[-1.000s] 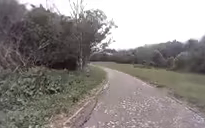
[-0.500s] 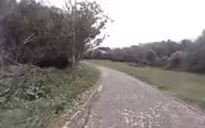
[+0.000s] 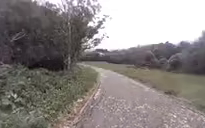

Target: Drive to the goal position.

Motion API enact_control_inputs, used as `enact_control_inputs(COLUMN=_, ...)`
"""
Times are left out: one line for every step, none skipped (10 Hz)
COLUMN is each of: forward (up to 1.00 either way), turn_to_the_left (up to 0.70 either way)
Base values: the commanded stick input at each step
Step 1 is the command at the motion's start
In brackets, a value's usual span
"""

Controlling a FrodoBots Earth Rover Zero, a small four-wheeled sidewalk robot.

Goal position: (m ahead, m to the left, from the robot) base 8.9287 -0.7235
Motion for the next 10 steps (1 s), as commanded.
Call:
enact_control_inputs(forward=0.85, turn_to_the_left=0.00)
enact_control_inputs(forward=0.85, turn_to_the_left=0.00)
enact_control_inputs(forward=0.85, turn_to_the_left=0.00)
enact_control_inputs(forward=0.85, turn_to_the_left=0.00)
enact_control_inputs(forward=0.85, turn_to_the_left=0.00)
enact_control_inputs(forward=0.85, turn_to_the_left=0.00)
enact_control_inputs(forward=0.85, turn_to_the_left=0.00)
enact_control_inputs(forward=0.85, turn_to_the_left=0.00)
enact_control_inputs(forward=0.85, turn_to_the_left=0.00)
enact_control_inputs(forward=0.85, turn_to_the_left=0.00)
